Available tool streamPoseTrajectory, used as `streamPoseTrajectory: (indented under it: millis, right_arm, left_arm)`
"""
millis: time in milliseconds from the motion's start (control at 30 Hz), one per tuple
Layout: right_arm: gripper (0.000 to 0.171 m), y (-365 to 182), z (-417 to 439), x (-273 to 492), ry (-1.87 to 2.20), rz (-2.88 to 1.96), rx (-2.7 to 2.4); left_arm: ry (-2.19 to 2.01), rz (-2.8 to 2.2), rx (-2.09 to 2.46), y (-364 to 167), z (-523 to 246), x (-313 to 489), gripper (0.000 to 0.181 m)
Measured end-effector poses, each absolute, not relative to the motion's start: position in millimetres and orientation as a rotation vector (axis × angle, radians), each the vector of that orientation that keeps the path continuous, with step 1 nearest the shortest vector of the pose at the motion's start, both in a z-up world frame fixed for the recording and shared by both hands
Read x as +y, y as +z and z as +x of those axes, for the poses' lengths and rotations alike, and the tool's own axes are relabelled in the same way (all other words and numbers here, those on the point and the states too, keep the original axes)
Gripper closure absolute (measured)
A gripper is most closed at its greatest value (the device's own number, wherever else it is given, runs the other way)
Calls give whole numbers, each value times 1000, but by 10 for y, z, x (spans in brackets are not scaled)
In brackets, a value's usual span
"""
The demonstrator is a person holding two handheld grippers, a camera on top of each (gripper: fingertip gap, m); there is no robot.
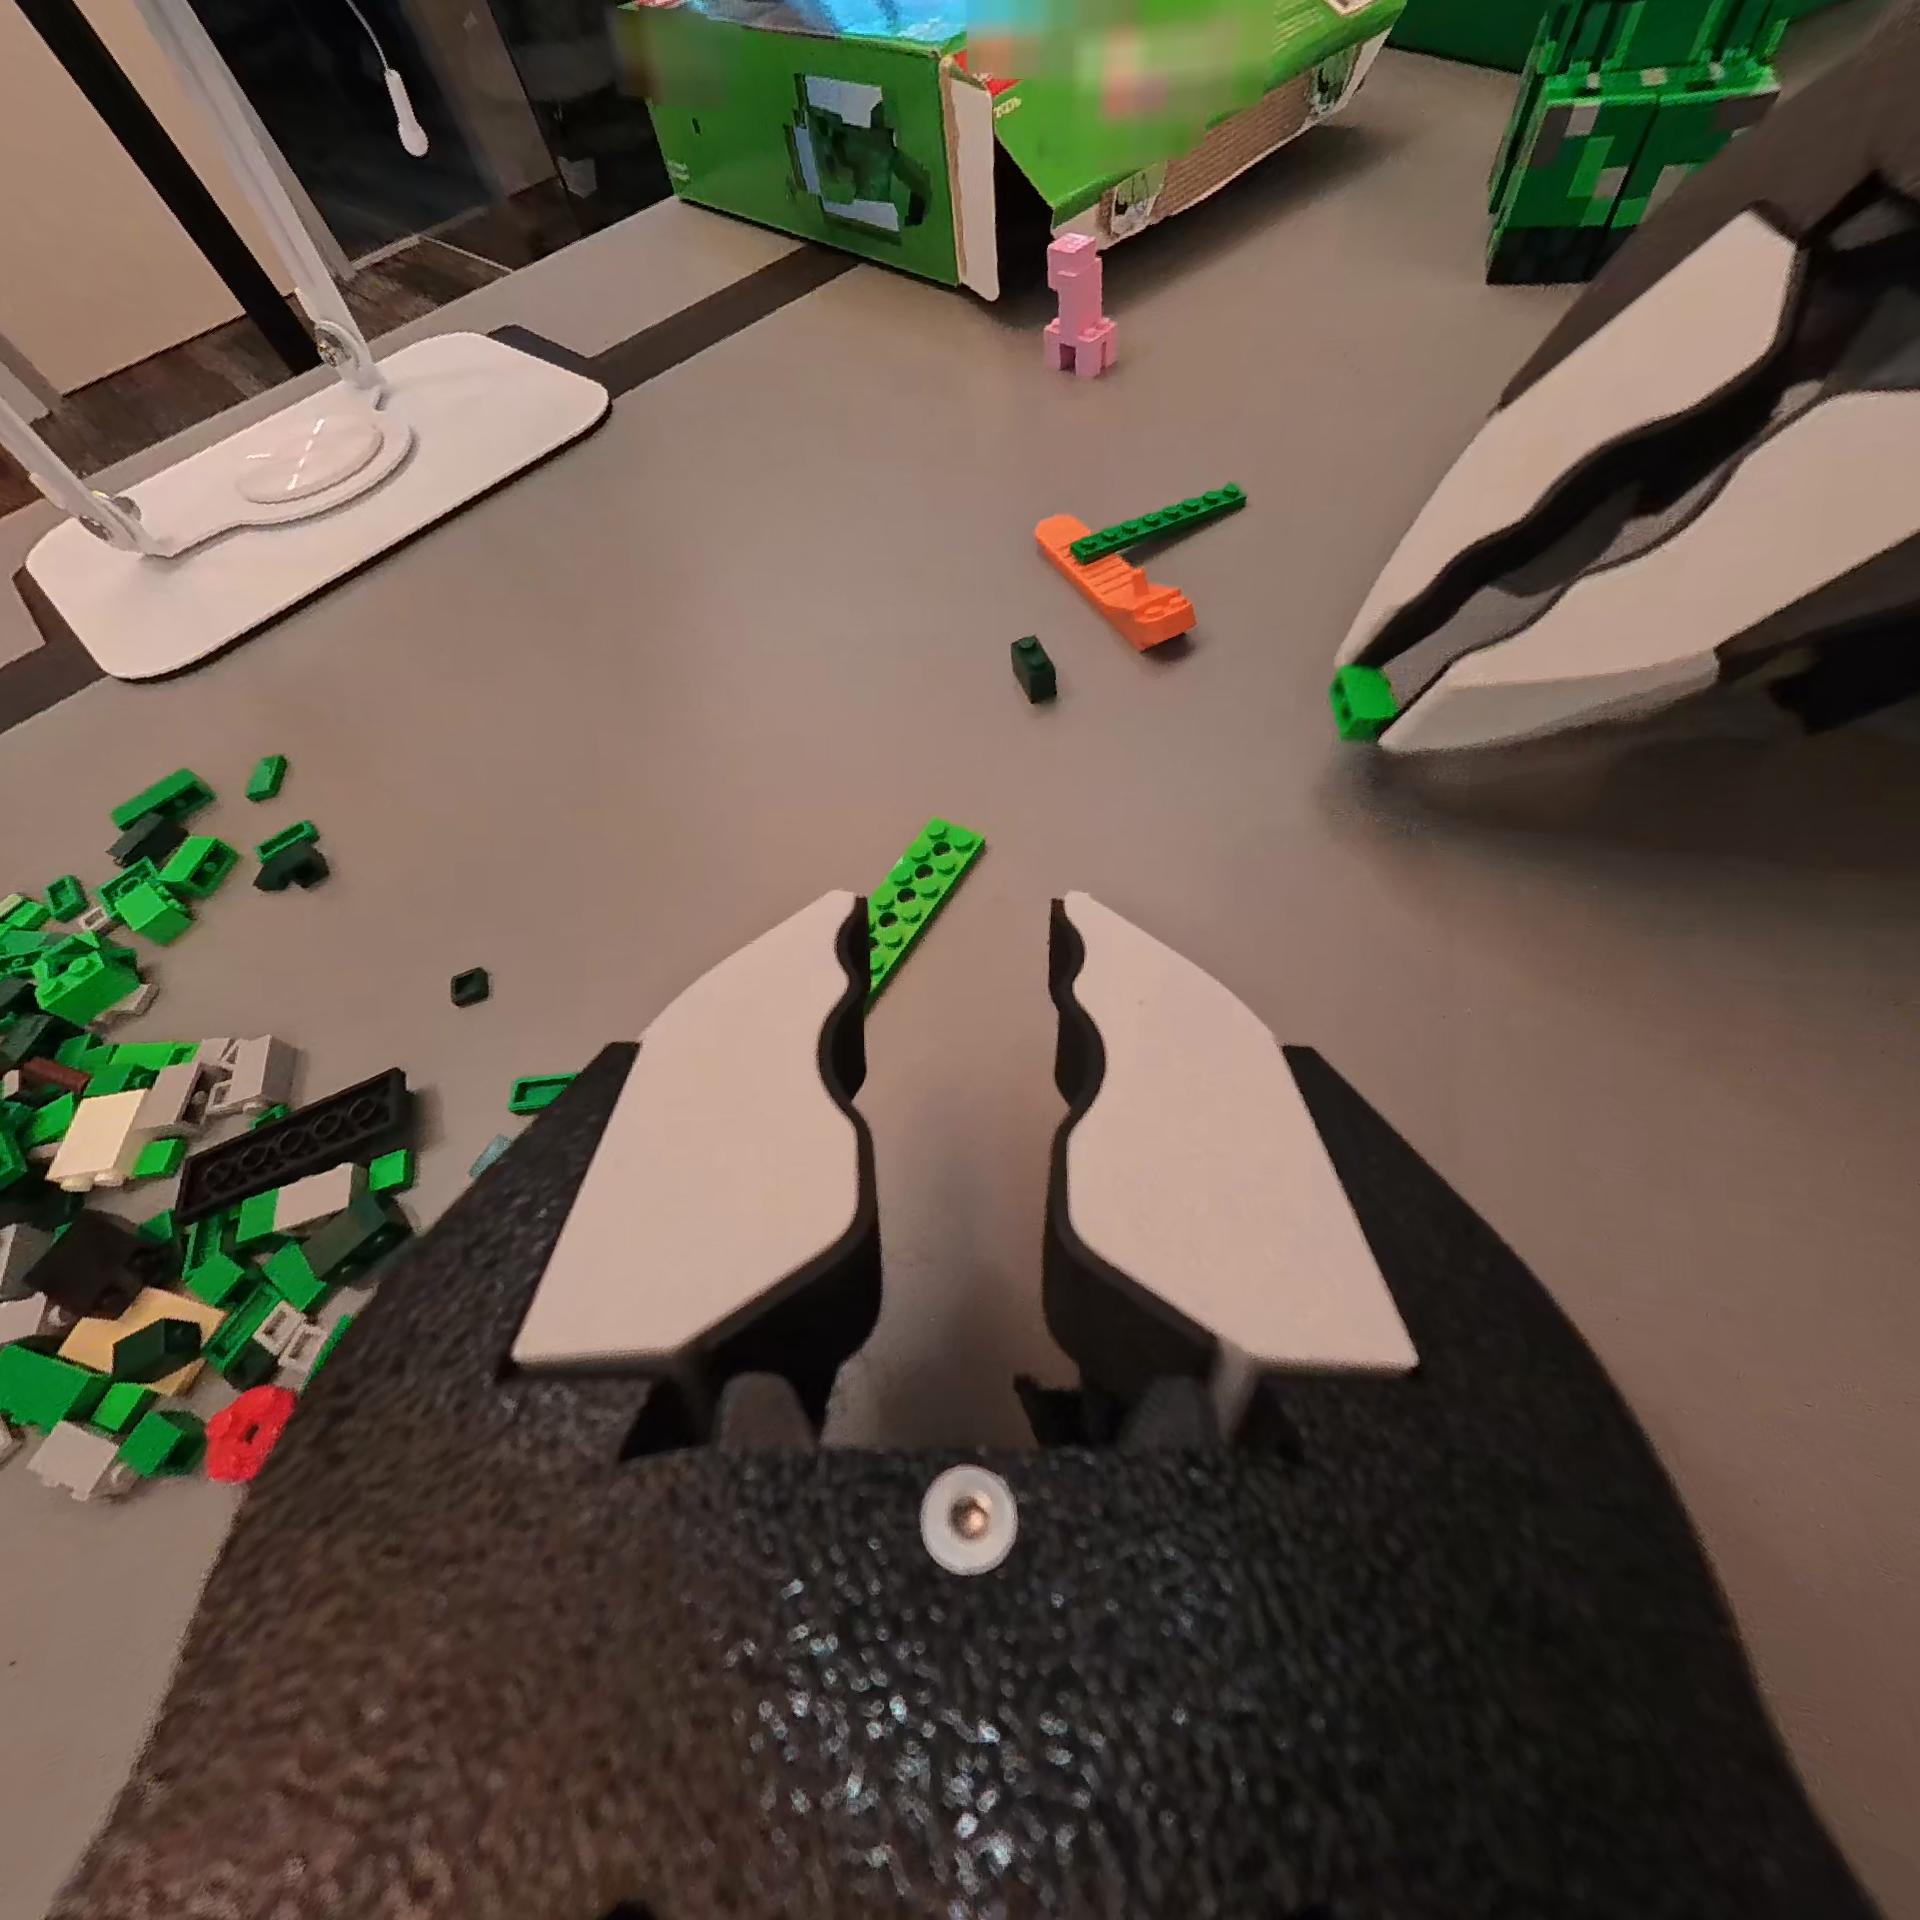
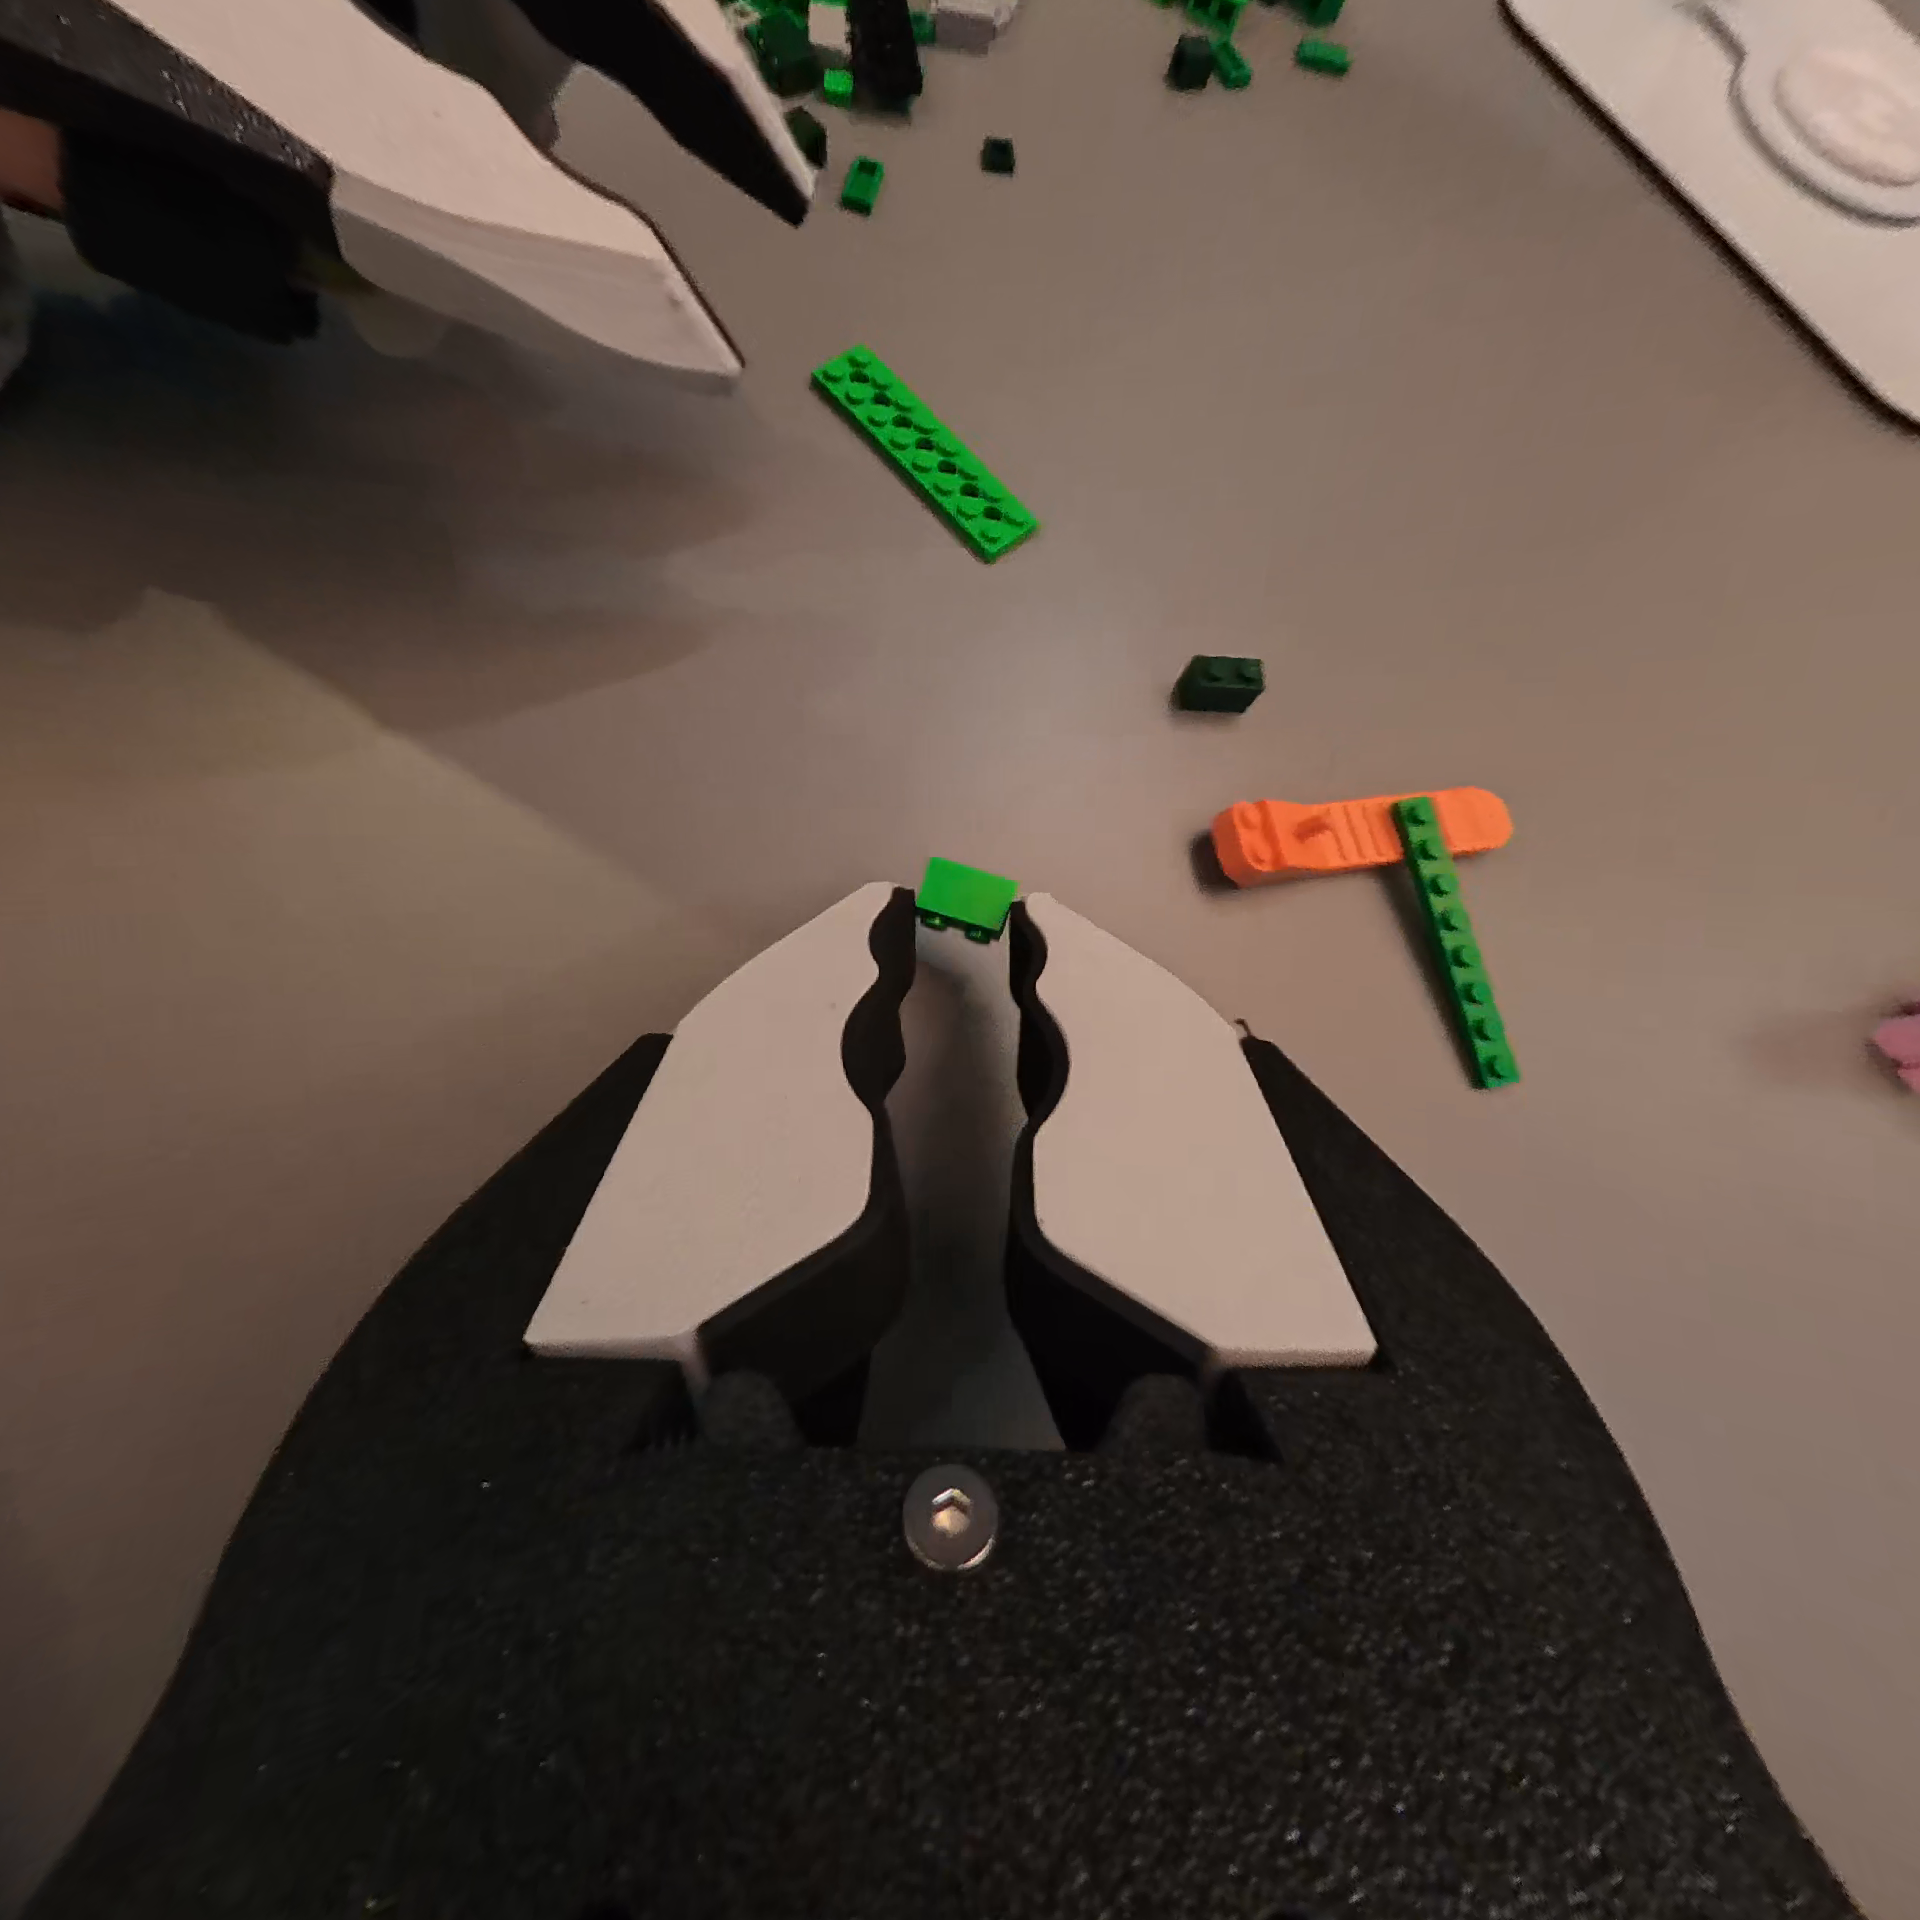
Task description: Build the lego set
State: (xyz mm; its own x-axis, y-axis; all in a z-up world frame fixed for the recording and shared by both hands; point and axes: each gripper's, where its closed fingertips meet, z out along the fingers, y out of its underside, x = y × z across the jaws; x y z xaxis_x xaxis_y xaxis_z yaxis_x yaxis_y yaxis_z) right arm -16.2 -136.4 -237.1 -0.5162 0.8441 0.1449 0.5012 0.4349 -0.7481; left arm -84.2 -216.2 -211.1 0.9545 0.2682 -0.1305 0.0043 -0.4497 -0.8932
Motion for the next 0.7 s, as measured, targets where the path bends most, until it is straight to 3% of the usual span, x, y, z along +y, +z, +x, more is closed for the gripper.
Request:
streamPoseTrajectory:
  millis: [700]
  right_arm:
    - [154, -2257, -91, -409, 816, -1279, -1971]
  left_arm:
    - [278, -2042, -210, -2184, -844, -2155, 148]
